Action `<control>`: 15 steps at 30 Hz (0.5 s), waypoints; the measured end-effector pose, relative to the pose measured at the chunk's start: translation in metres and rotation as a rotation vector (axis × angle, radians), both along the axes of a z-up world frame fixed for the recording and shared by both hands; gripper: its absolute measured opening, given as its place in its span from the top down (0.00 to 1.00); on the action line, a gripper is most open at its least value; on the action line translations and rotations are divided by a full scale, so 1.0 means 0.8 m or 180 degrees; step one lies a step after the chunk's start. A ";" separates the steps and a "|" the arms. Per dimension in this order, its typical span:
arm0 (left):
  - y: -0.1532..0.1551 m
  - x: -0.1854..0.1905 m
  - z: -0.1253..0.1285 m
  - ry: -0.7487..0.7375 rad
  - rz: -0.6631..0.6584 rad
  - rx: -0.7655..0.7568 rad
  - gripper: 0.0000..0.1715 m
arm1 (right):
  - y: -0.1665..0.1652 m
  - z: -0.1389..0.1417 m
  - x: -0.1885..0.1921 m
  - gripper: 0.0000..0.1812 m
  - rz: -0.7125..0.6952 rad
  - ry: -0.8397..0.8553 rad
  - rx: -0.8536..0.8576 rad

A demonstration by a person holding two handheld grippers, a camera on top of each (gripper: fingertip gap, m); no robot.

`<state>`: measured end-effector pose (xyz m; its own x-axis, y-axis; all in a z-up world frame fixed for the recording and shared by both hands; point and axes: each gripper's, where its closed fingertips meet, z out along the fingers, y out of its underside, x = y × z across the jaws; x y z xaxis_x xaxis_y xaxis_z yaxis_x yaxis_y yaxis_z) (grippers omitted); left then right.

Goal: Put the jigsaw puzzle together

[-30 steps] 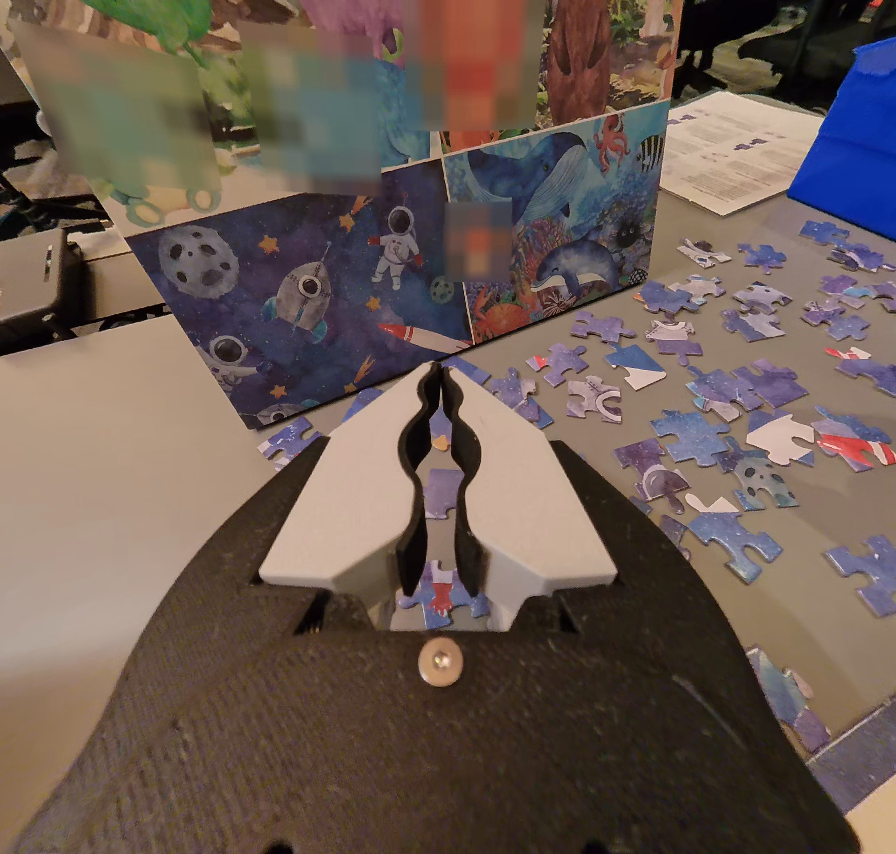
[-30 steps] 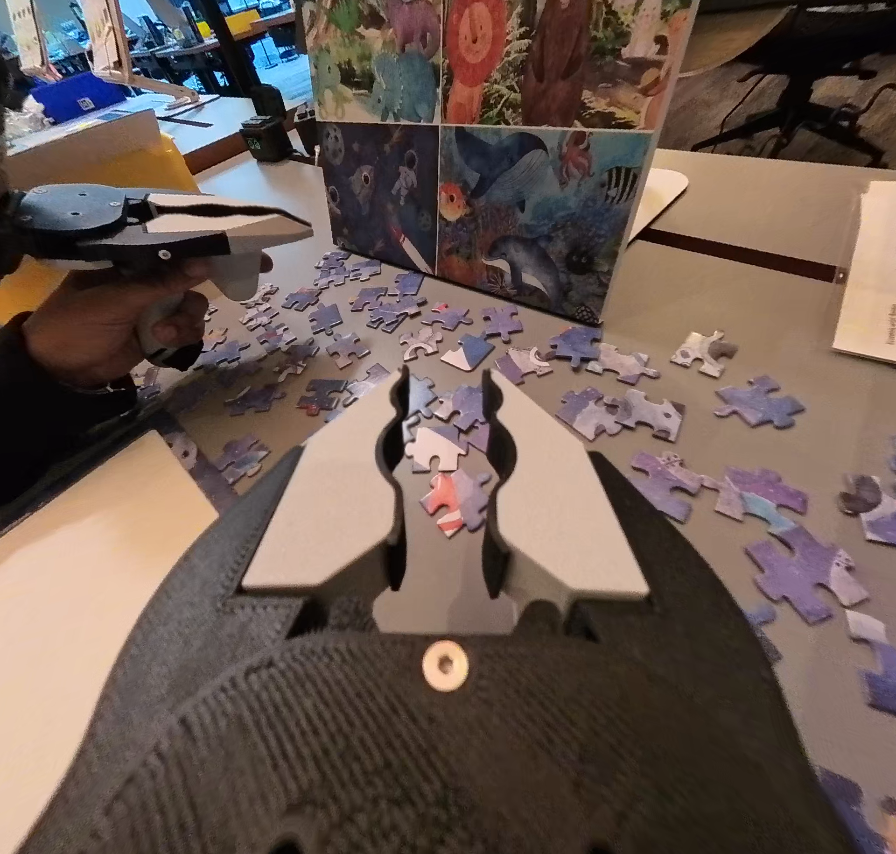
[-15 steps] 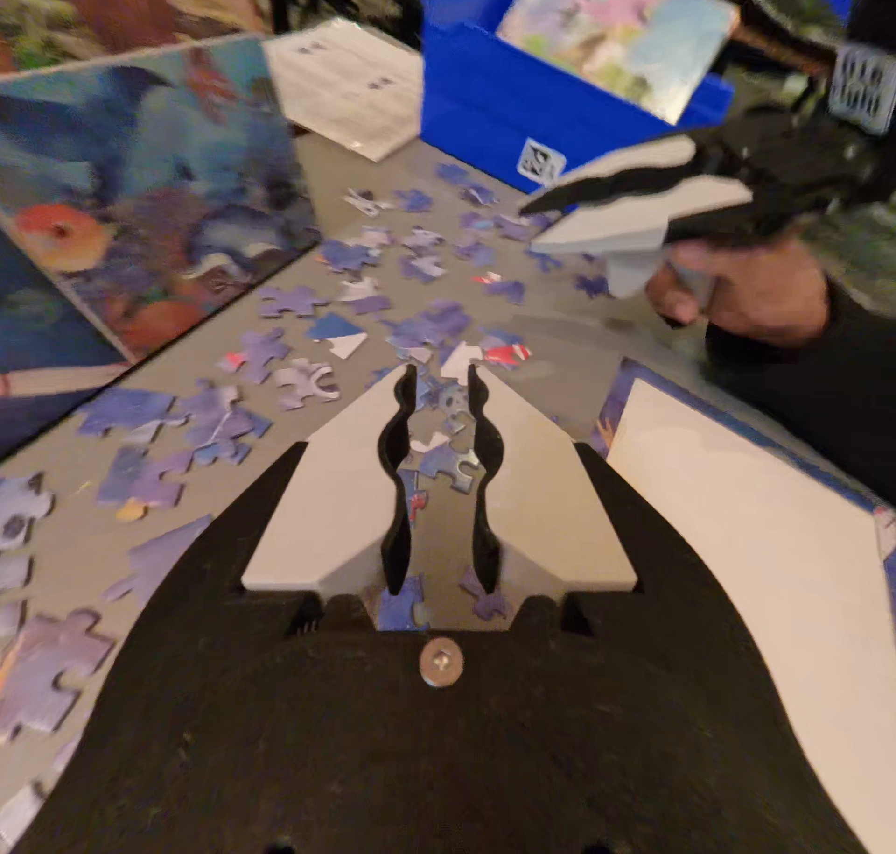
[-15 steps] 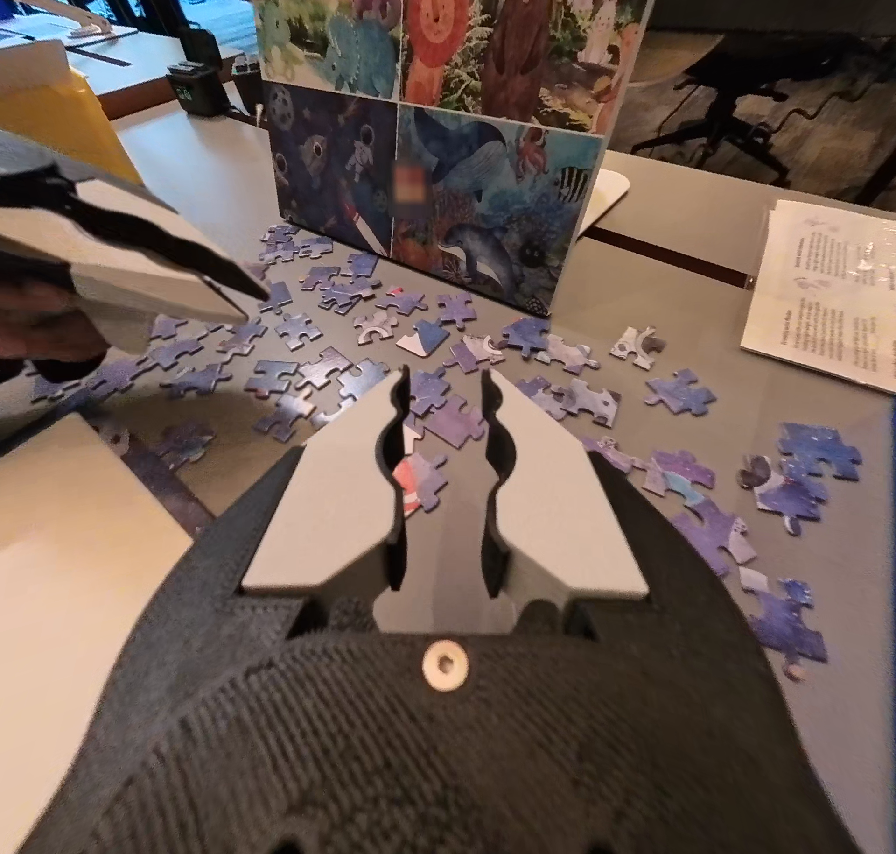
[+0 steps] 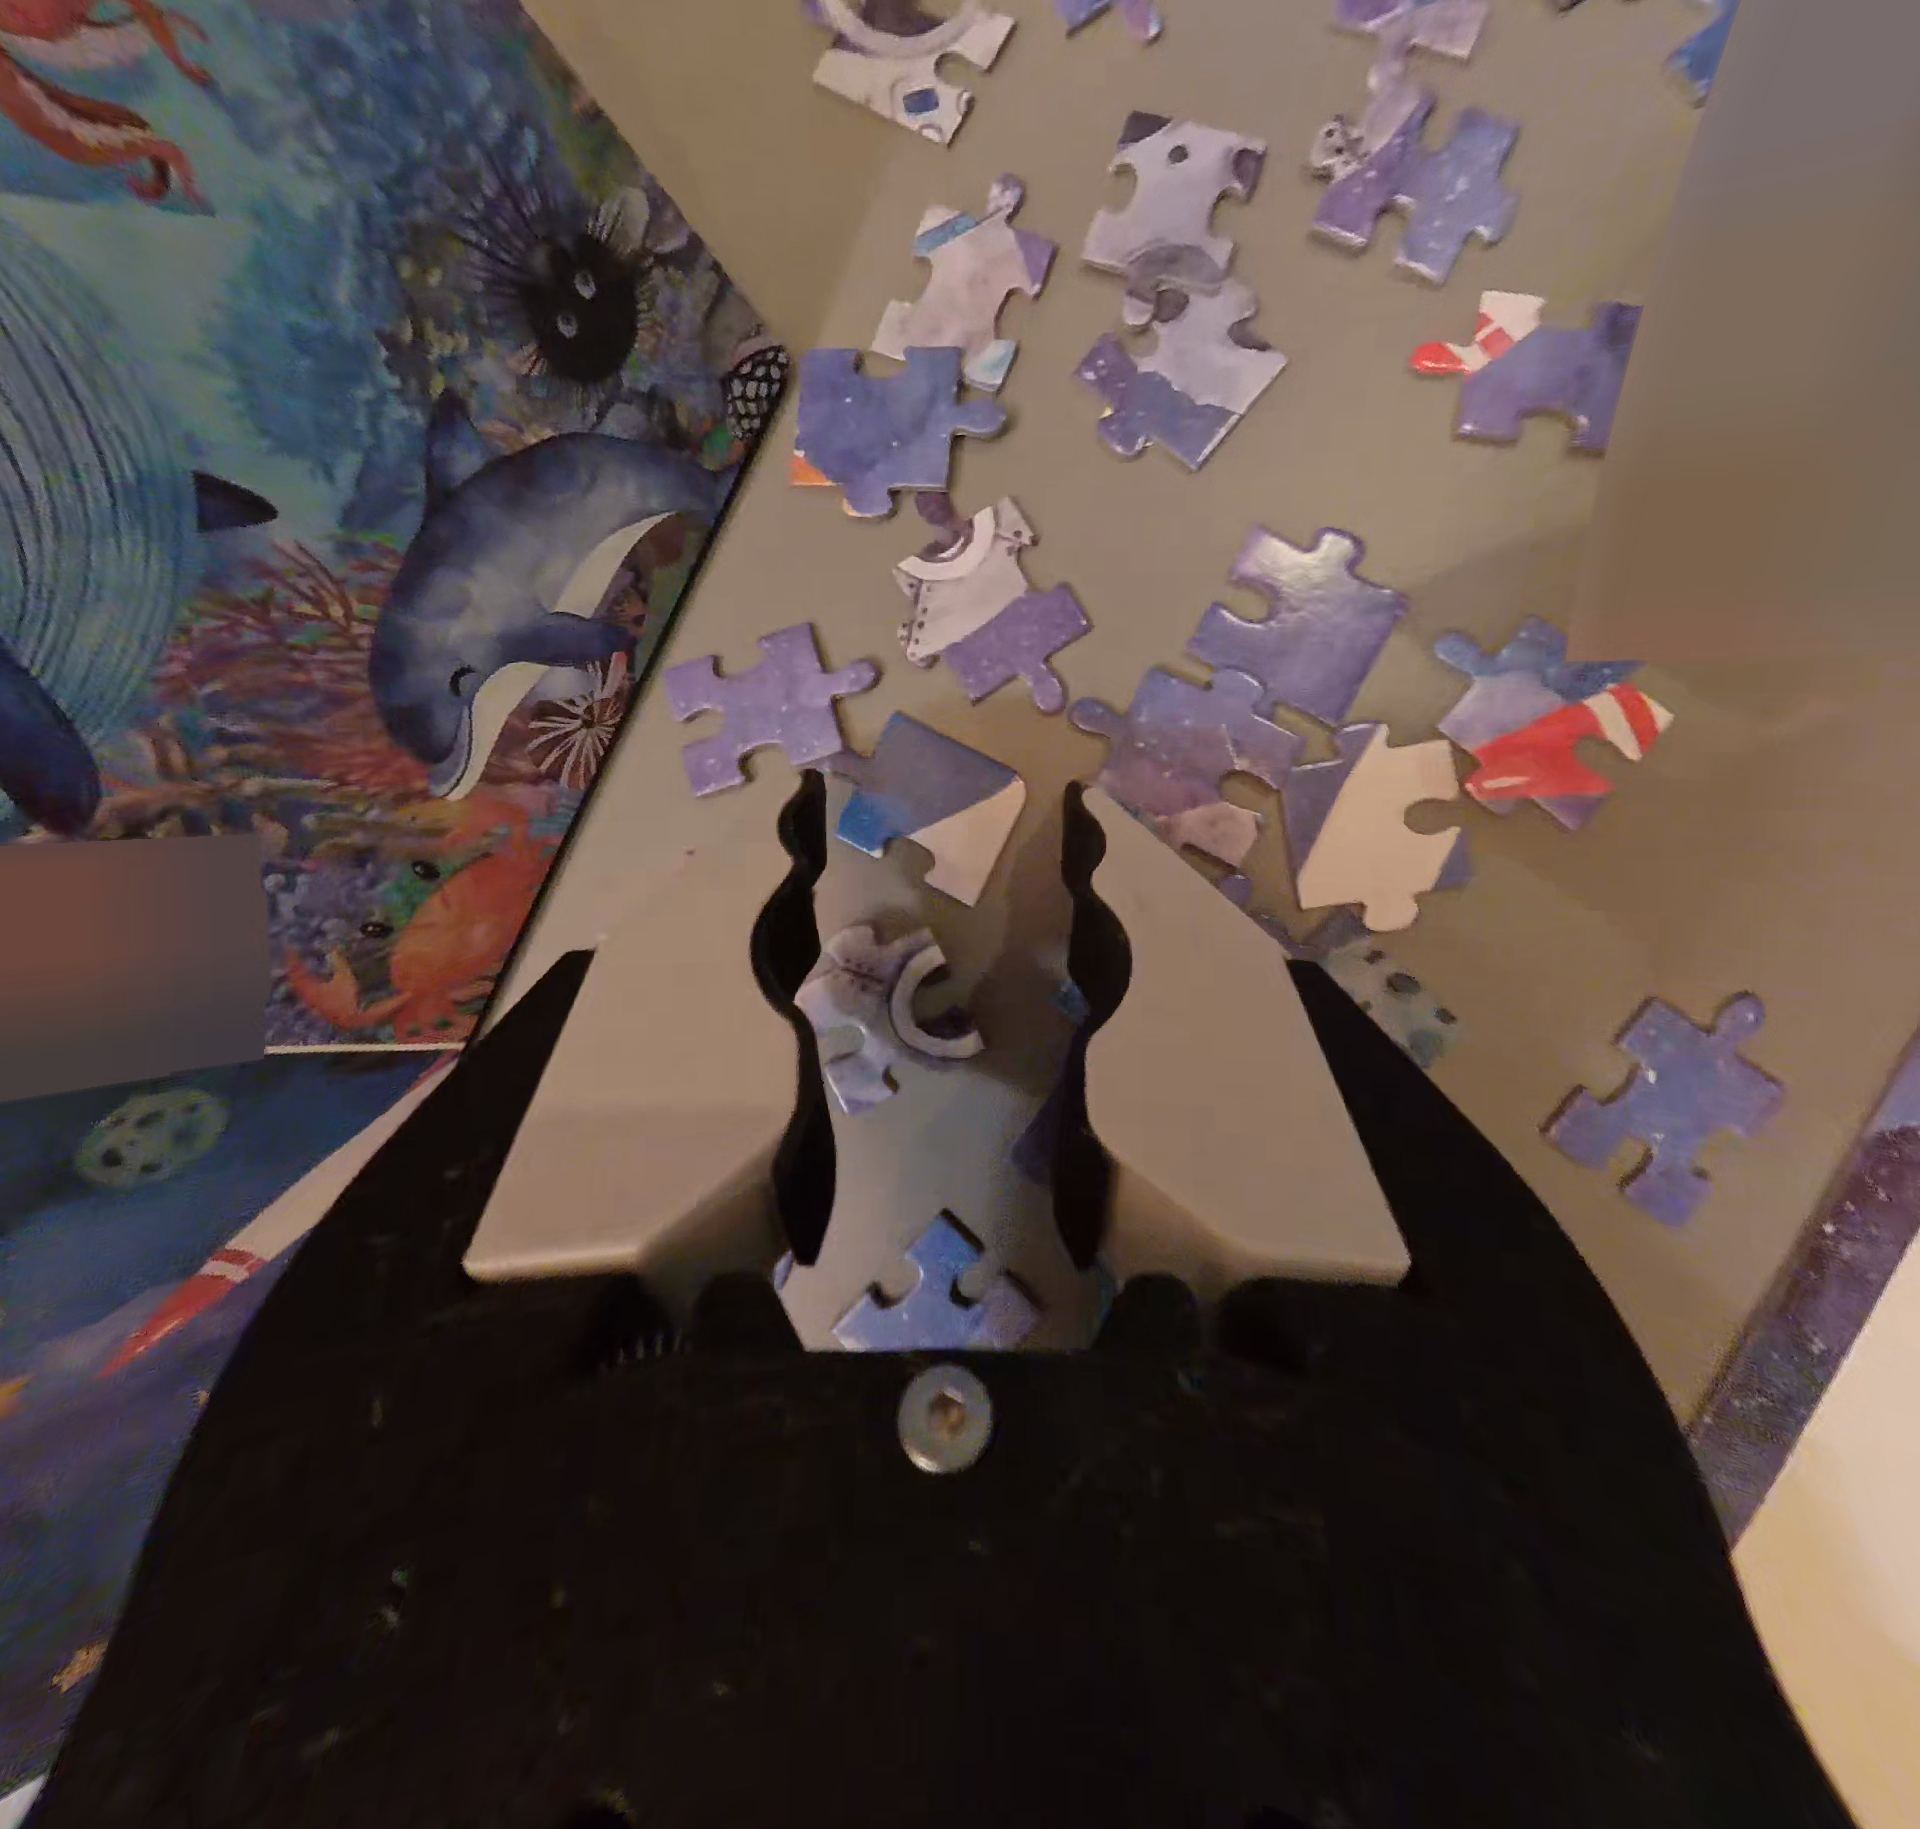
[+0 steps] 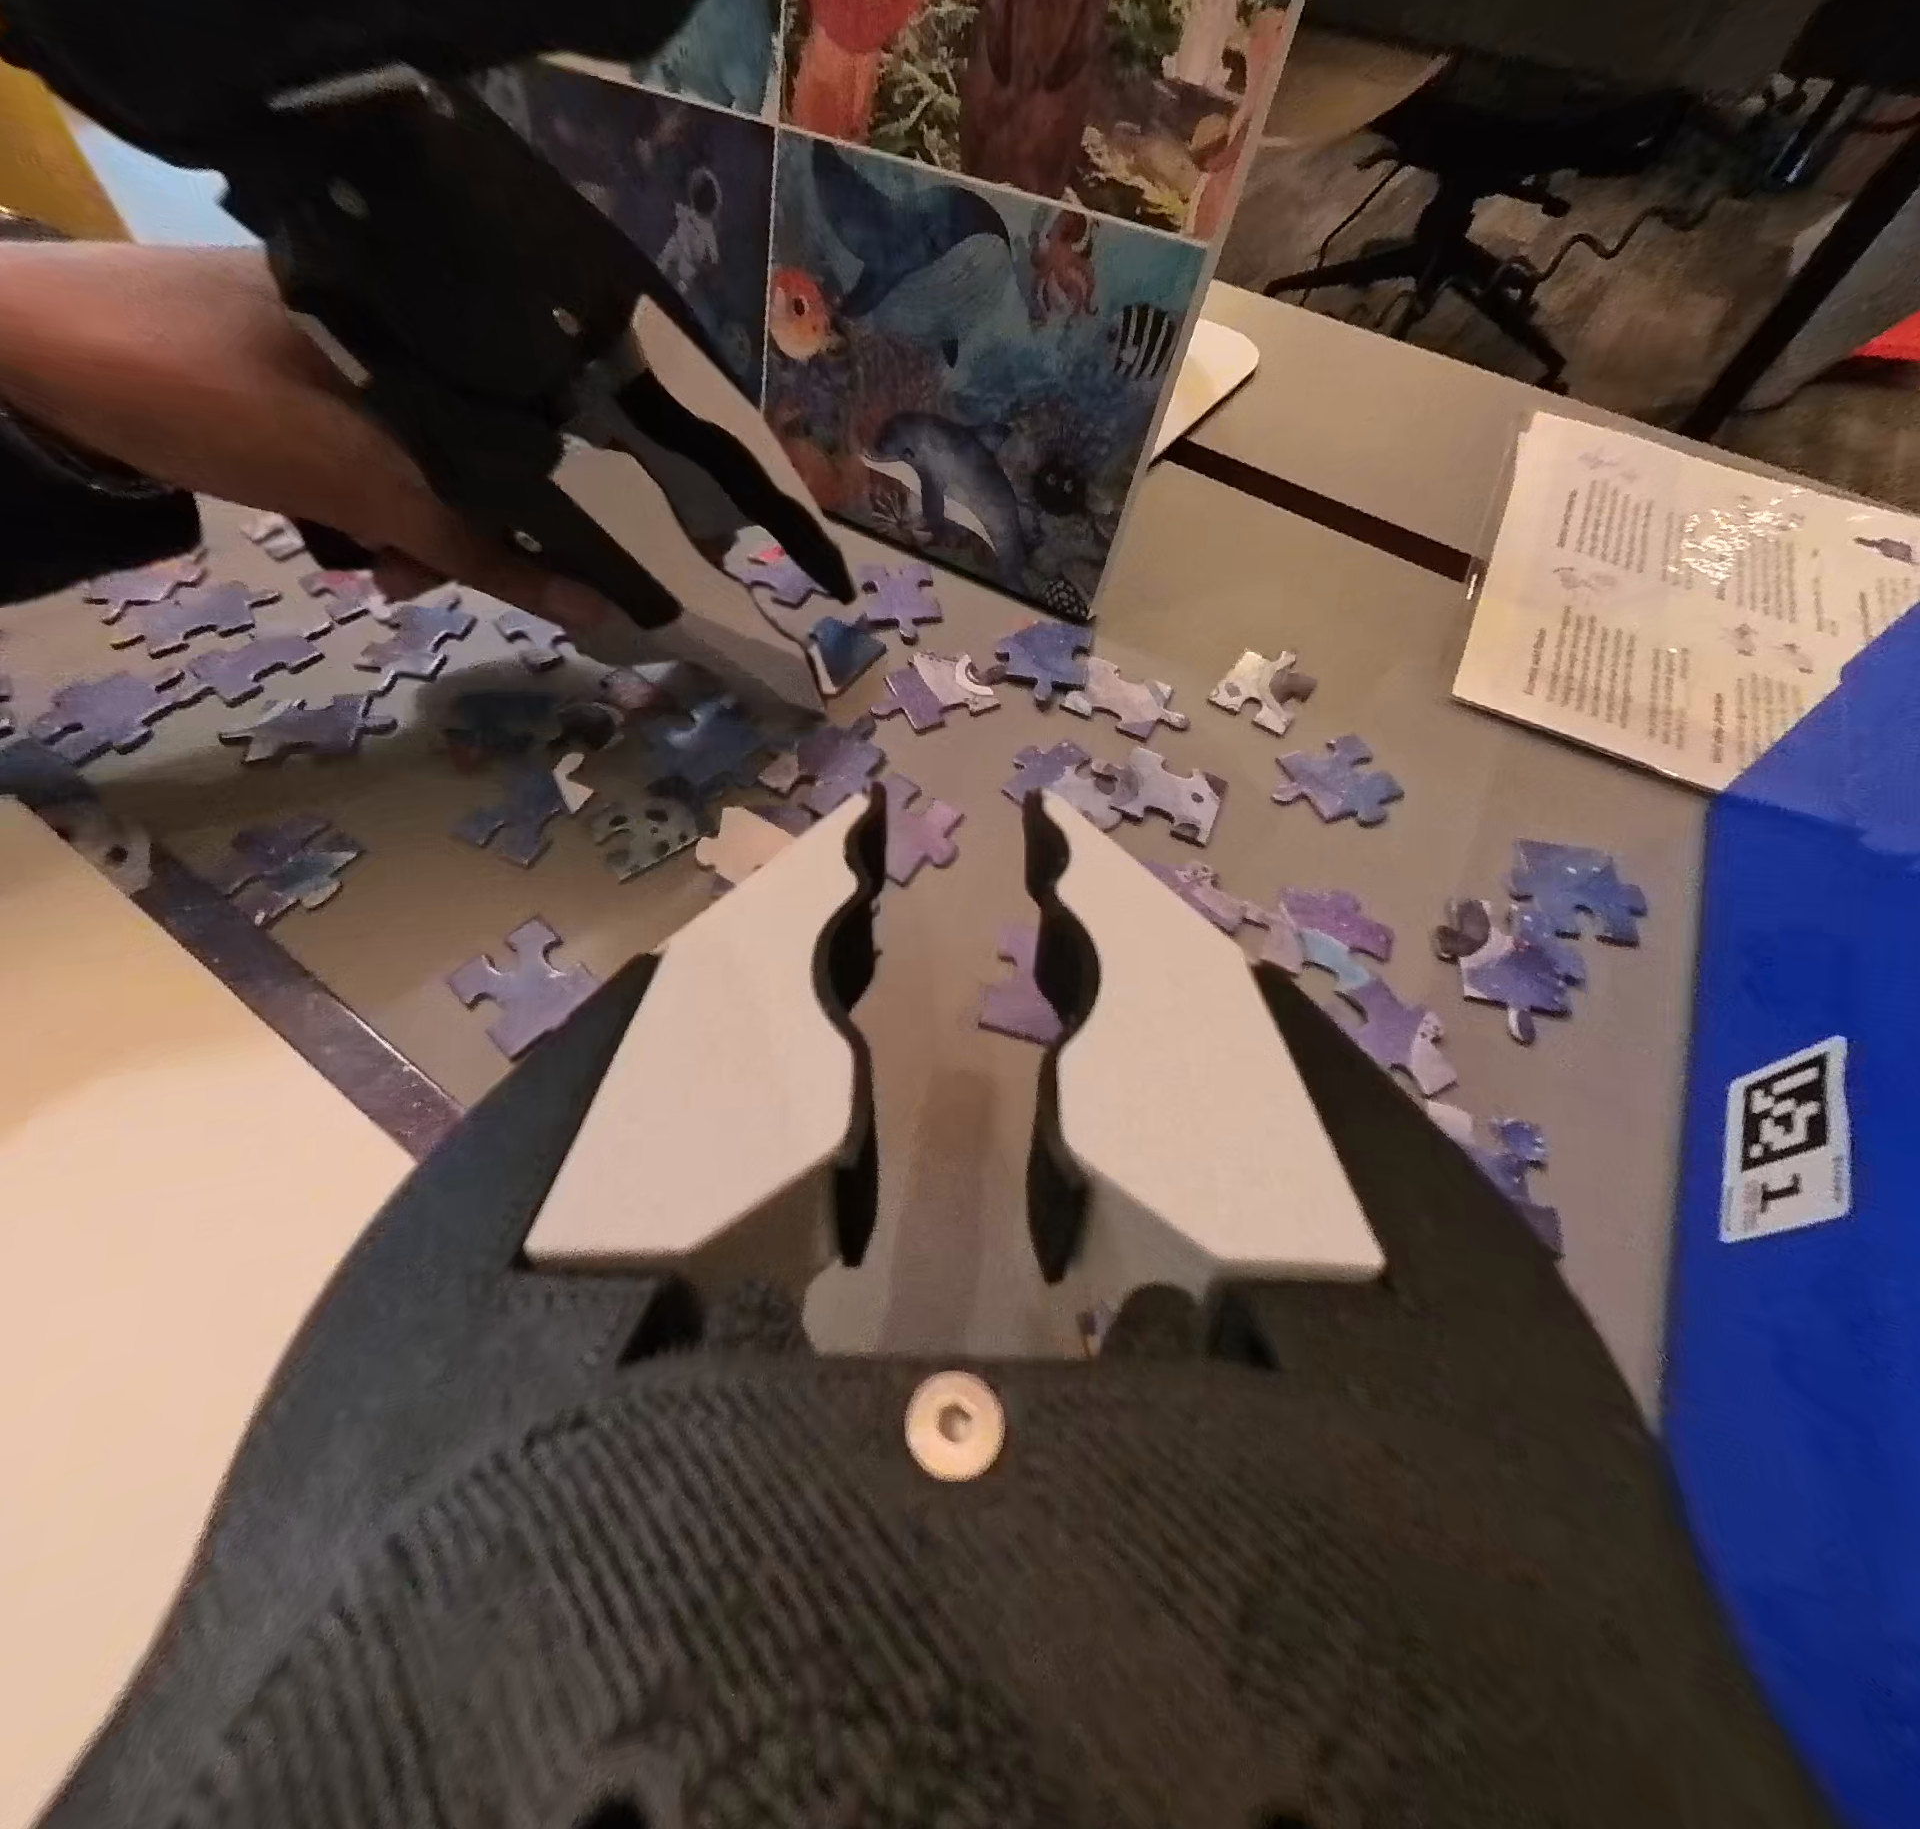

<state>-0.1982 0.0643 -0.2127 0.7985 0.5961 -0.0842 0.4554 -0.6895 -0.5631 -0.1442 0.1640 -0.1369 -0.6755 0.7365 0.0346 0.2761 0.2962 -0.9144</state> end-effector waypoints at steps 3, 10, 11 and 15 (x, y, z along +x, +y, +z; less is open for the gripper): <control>0.002 0.000 -0.003 -0.0167 0.0047 0.0106 0.75 | -0.004 0.002 0.003 0.86 0.0037 0.0018 0.0039; 0.001 0.009 -0.002 -0.0276 0.0088 0.0192 0.81 | 0.003 0.021 0.005 0.87 -0.0019 0.0240 0.0079; 0.000 0.010 0.001 -0.0245 0.0094 0.0190 0.81 | 0.005 0.023 0.004 0.87 -0.0034 0.0250 0.0061; 0.005 0.038 0.033 -0.0178 0.0044 0.0323 0.81 | 0.016 0.028 -0.001 0.87 -0.0114 0.0264 -0.0014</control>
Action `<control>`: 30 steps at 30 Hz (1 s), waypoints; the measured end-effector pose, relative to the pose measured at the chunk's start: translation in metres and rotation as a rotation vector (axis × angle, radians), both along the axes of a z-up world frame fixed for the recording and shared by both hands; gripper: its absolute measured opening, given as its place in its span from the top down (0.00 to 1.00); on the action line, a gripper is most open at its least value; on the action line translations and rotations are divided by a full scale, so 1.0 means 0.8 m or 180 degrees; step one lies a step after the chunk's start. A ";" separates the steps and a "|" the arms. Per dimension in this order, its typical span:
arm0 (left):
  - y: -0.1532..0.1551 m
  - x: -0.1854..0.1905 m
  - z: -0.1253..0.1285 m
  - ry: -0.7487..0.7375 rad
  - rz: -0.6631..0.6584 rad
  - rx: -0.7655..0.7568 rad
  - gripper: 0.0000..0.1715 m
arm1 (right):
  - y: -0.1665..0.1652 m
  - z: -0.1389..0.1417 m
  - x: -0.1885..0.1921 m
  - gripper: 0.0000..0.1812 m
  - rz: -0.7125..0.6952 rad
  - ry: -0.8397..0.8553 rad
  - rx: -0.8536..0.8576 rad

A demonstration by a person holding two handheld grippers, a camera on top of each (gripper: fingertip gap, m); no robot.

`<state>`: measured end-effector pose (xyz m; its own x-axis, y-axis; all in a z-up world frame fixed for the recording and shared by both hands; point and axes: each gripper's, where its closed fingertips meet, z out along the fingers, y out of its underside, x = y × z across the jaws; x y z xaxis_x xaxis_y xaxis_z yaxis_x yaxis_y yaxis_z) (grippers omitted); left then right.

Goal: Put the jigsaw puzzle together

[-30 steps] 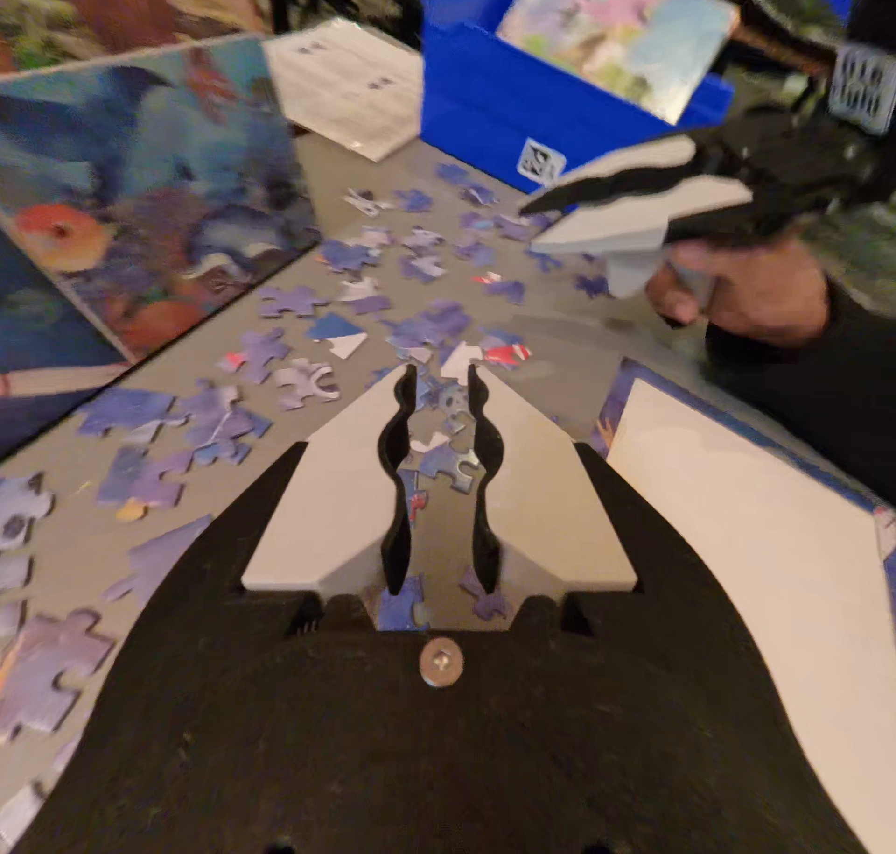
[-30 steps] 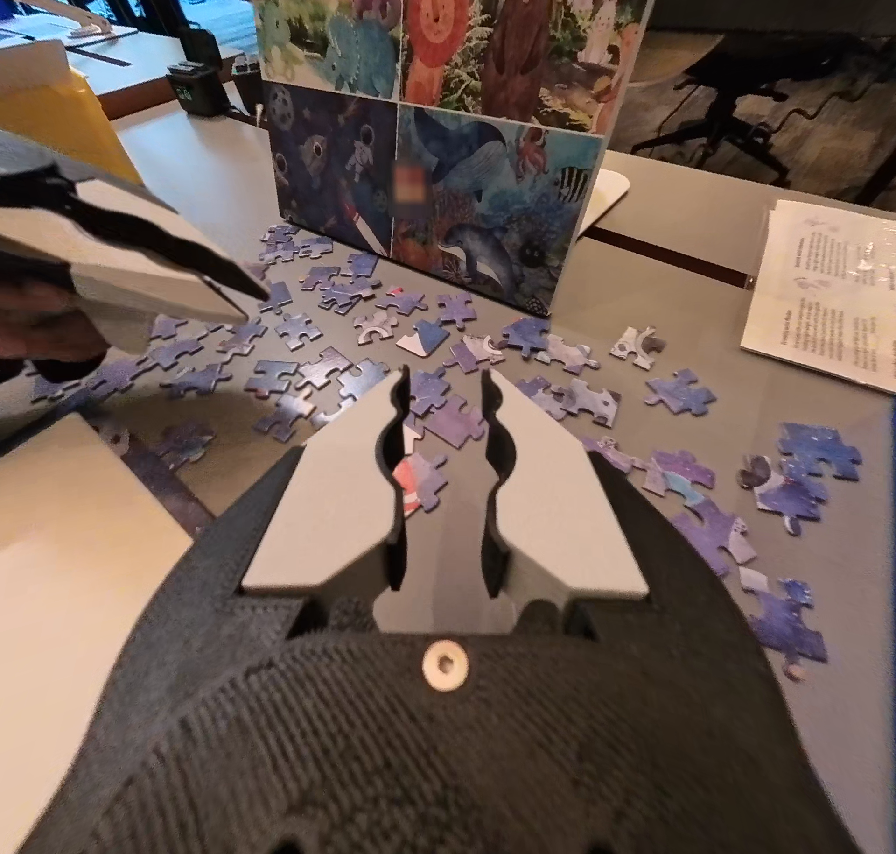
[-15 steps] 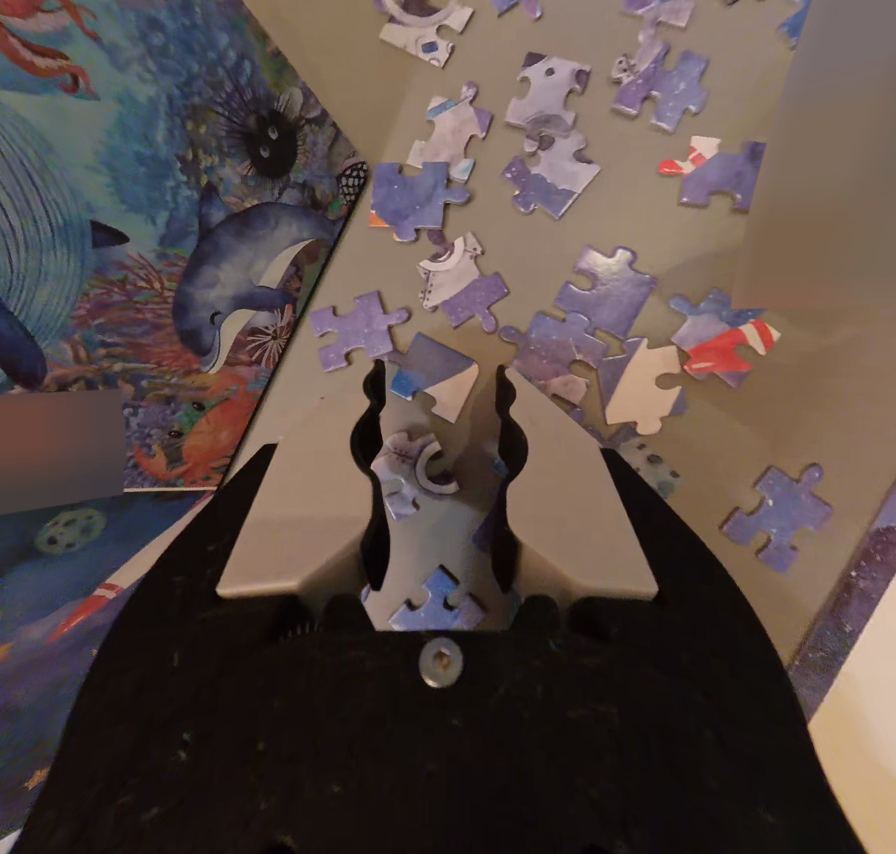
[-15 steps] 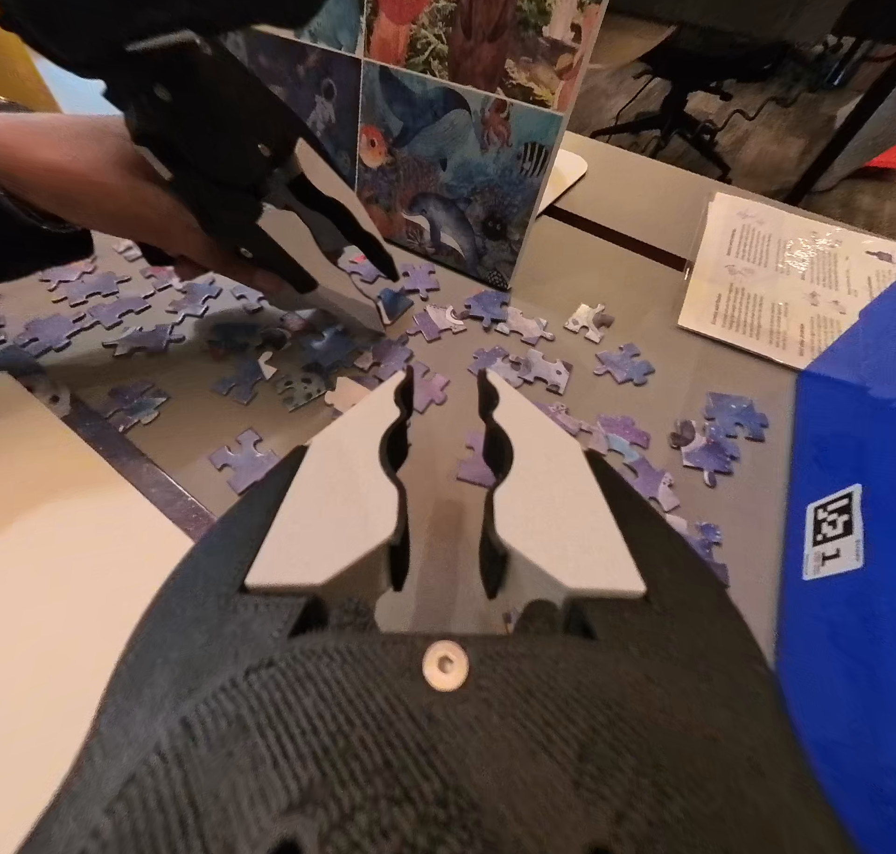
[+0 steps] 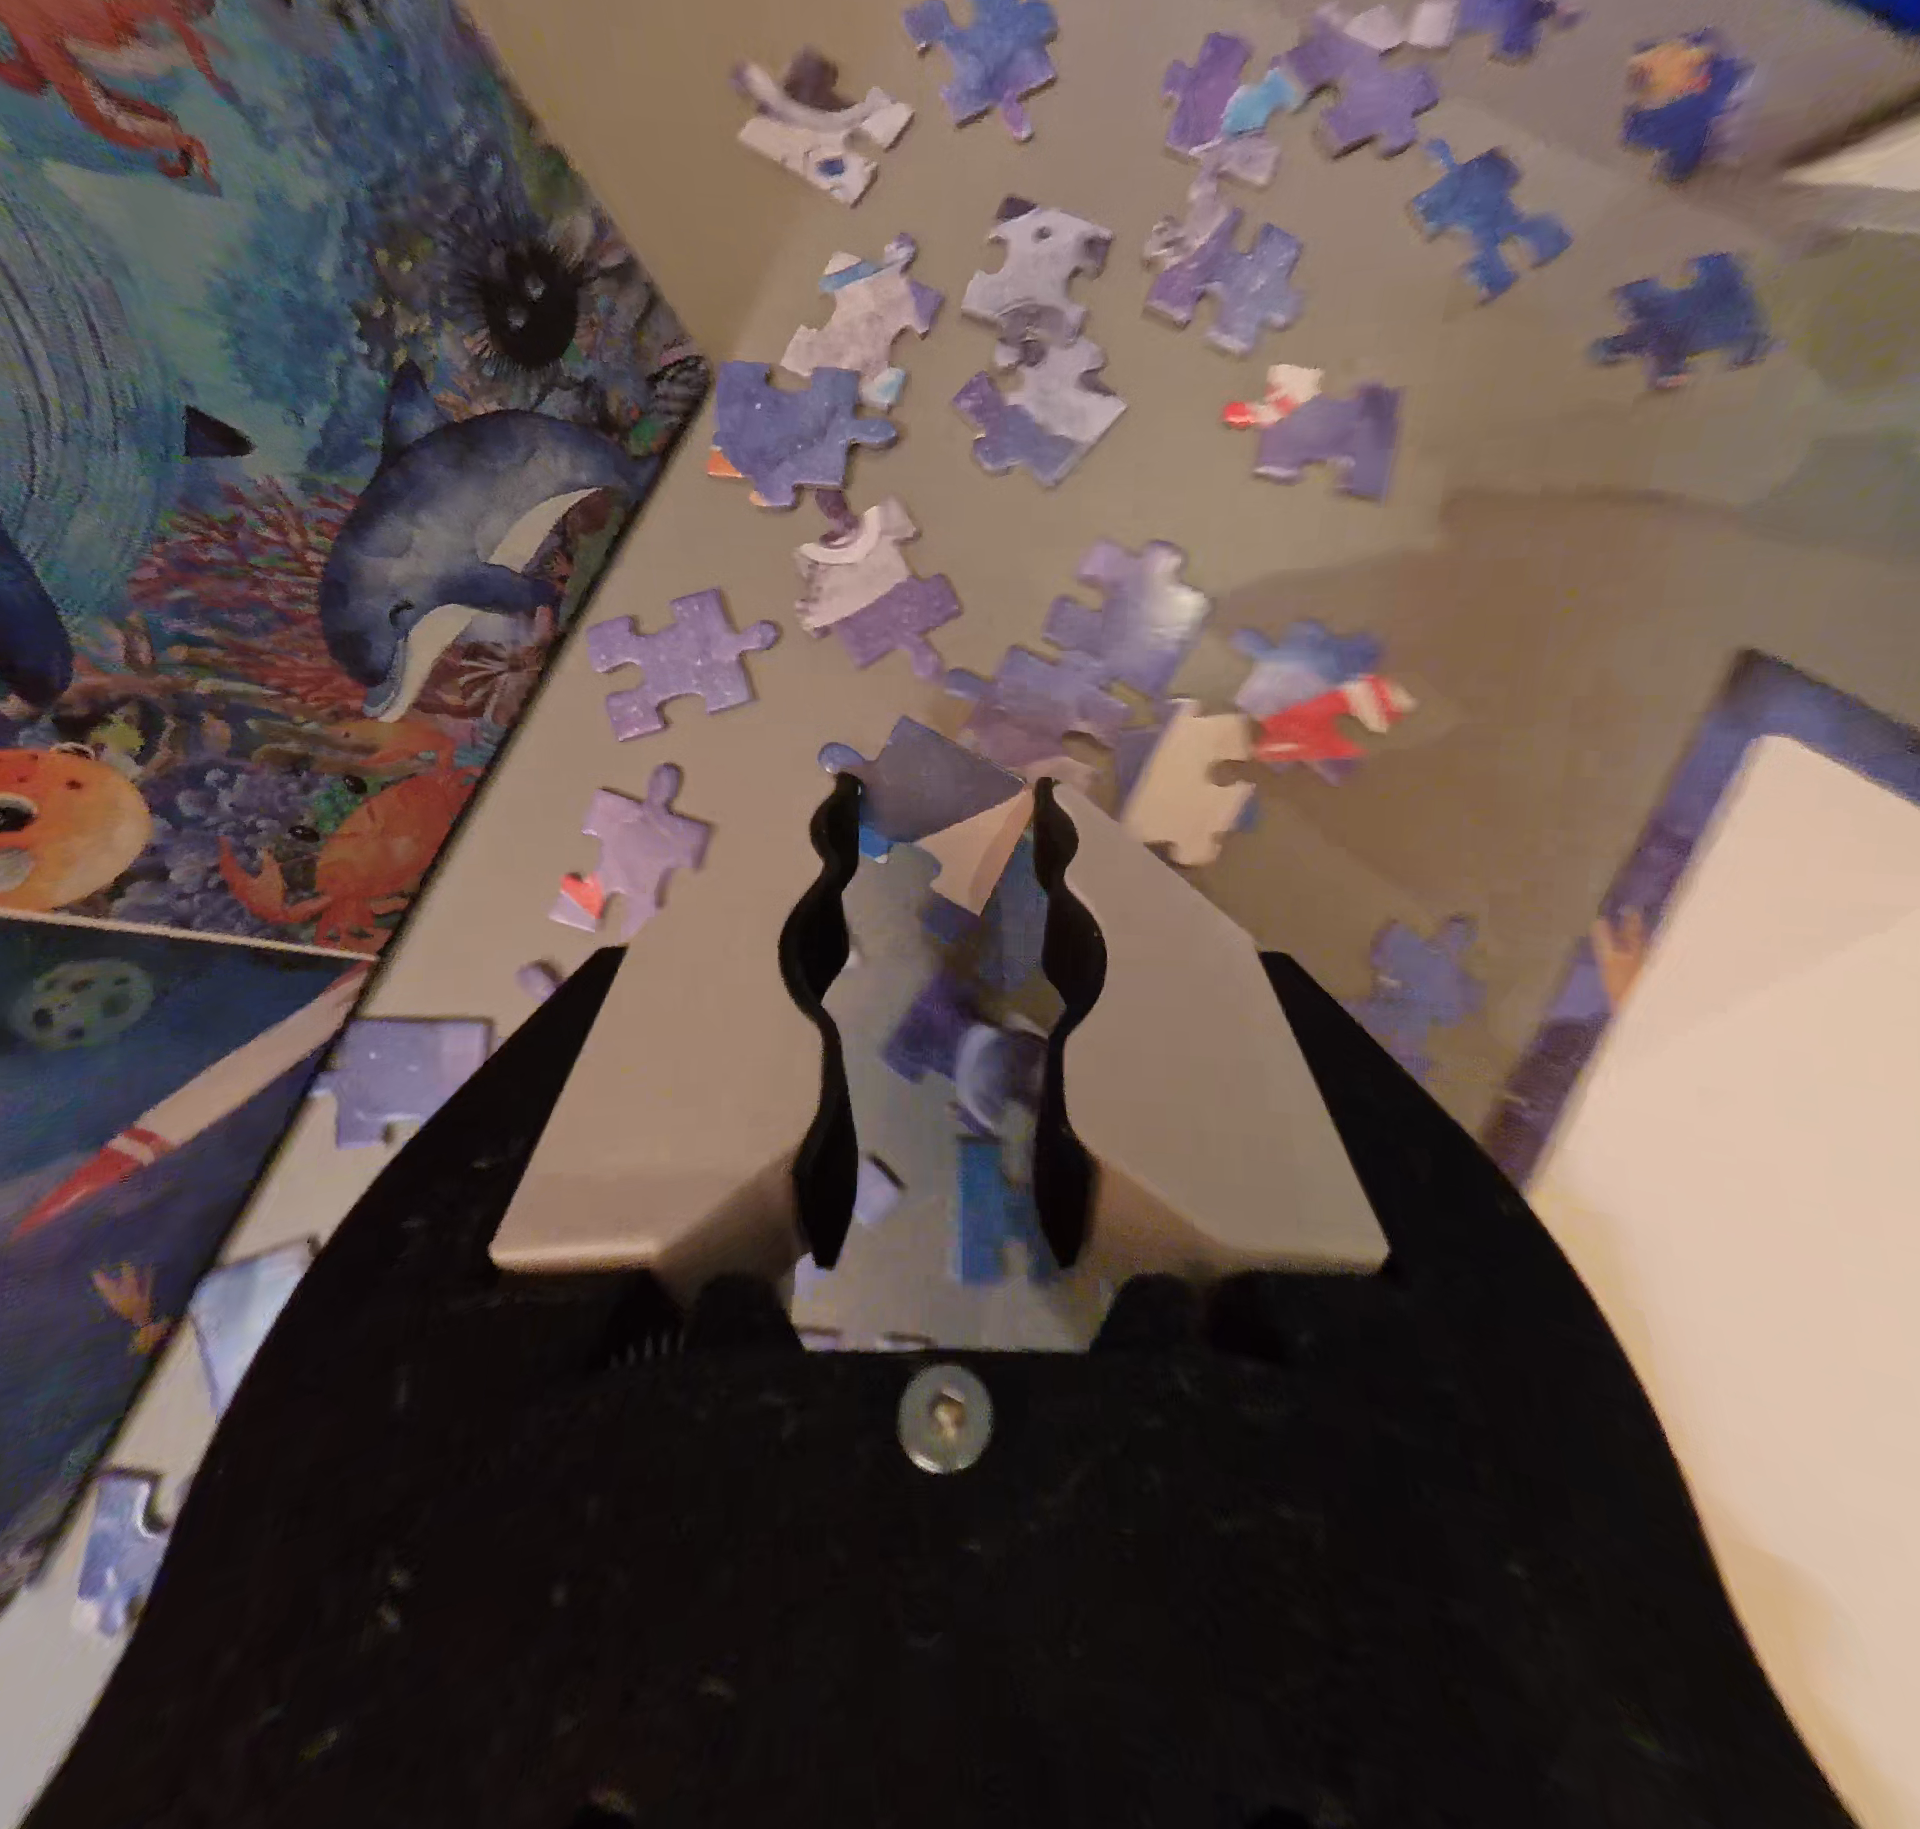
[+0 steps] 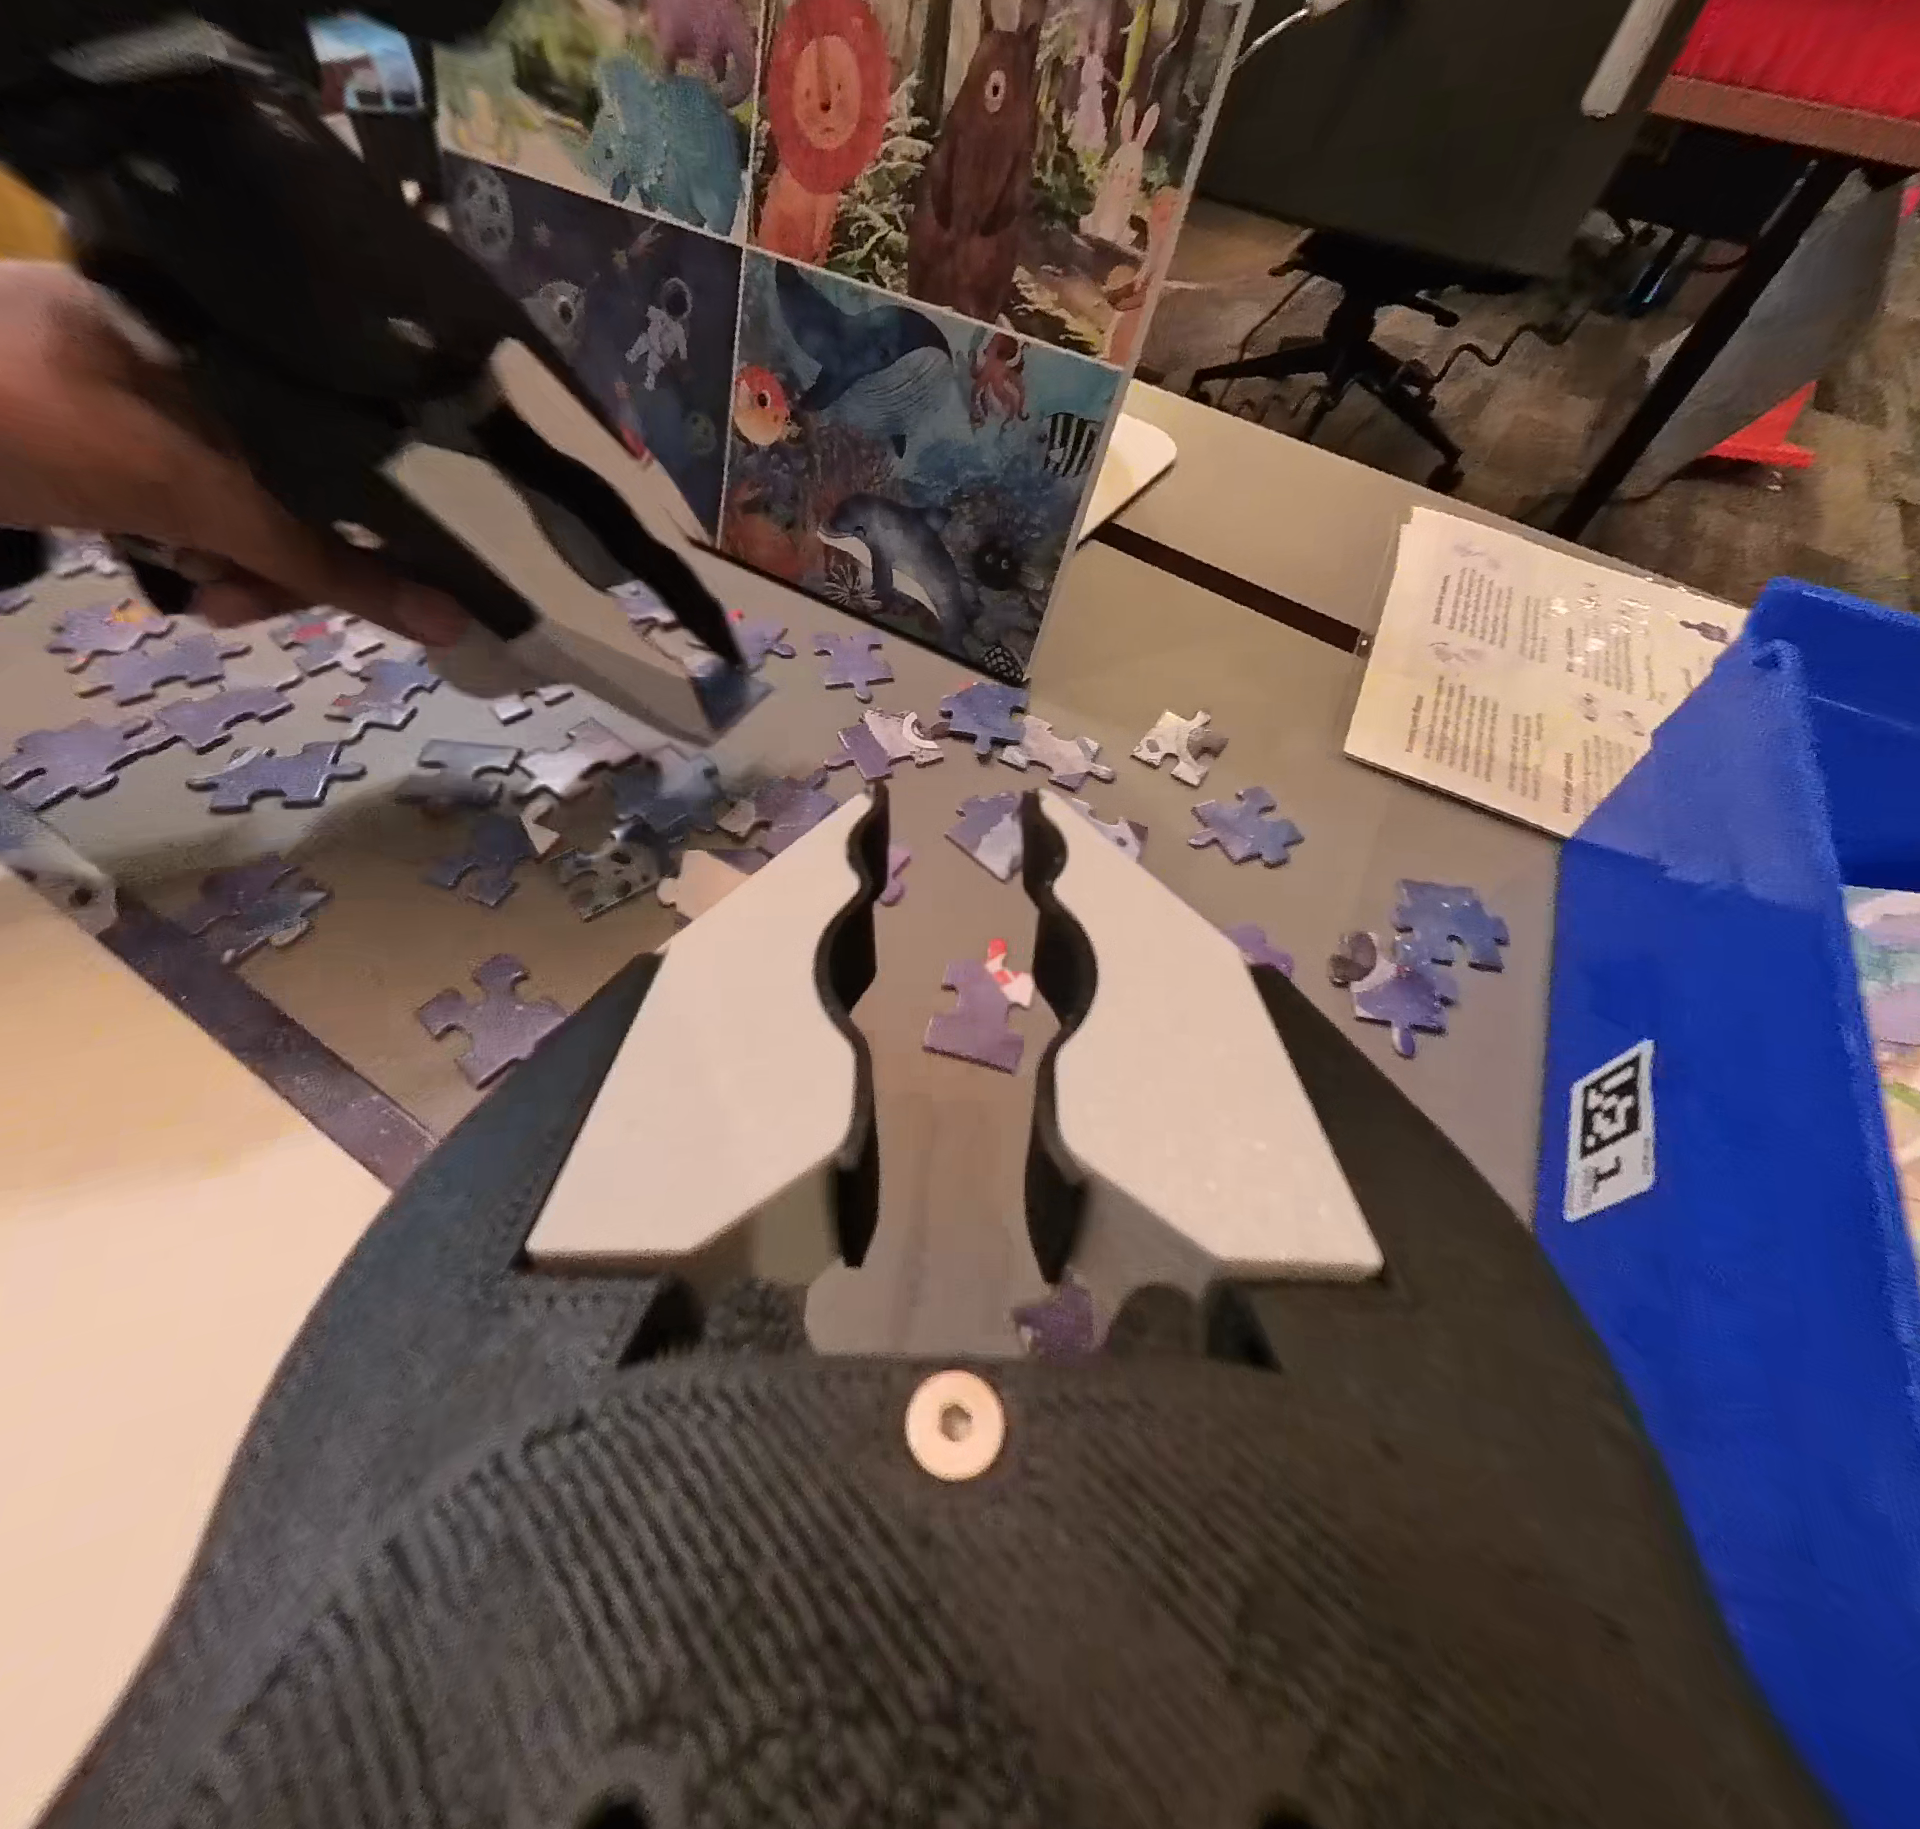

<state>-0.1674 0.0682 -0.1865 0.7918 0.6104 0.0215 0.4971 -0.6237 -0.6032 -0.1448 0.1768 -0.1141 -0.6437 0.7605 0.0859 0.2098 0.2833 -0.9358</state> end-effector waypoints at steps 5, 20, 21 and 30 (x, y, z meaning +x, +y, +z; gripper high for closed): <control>0.046 0.119 0.056 0.0049 -0.0343 0.0478 0.81 | 0.010 0.006 -0.004 0.87 -0.0072 0.0003 -0.0074; 0.177 0.370 -0.016 -0.0009 -0.0885 0.0319 0.75 | 0.002 0.009 0.002 0.87 -0.0052 0.0160 0.0111; 0.175 0.366 -0.017 0.0034 -0.0836 0.0288 0.73 | 0.003 0.010 0.002 0.87 -0.0060 0.0165 0.0113; 0.161 0.378 -0.022 -0.0011 -0.1021 0.0361 0.68 | 0.003 0.017 0.004 0.87 -0.0055 0.0228 0.0102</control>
